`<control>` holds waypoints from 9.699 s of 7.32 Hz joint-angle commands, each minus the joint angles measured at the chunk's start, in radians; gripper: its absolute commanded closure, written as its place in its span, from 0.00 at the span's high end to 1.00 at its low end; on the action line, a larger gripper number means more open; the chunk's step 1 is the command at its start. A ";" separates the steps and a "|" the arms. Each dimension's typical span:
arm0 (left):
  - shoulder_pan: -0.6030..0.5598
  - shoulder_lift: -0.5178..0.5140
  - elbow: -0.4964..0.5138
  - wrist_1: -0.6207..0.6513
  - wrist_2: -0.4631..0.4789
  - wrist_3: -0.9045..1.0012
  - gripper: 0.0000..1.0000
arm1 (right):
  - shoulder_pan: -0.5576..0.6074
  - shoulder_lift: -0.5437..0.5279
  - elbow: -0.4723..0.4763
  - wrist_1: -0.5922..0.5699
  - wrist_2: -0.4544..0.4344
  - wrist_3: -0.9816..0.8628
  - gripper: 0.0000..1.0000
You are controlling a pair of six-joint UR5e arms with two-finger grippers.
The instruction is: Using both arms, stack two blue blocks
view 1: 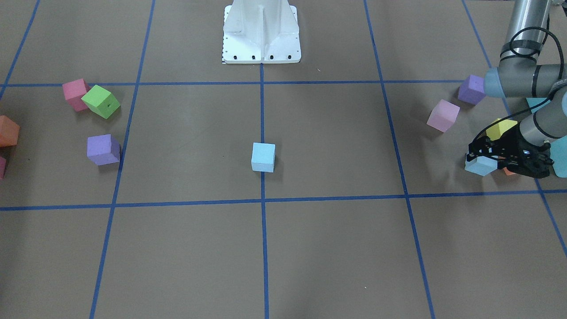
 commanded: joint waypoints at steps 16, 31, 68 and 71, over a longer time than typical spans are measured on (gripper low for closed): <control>0.000 -0.160 -0.031 0.241 -0.067 -0.007 0.66 | -0.002 0.003 0.000 0.000 -0.001 0.017 1.00; 0.497 -0.879 0.055 0.581 0.293 -0.644 0.66 | -0.002 -0.001 0.003 0.002 0.002 0.026 1.00; -0.219 -0.269 -0.298 0.583 -0.052 0.129 0.98 | -0.009 0.006 -0.002 0.000 0.020 0.040 1.00; -0.397 -0.158 -0.243 0.603 -0.072 0.421 0.98 | -0.023 0.009 0.004 0.002 0.020 0.068 1.00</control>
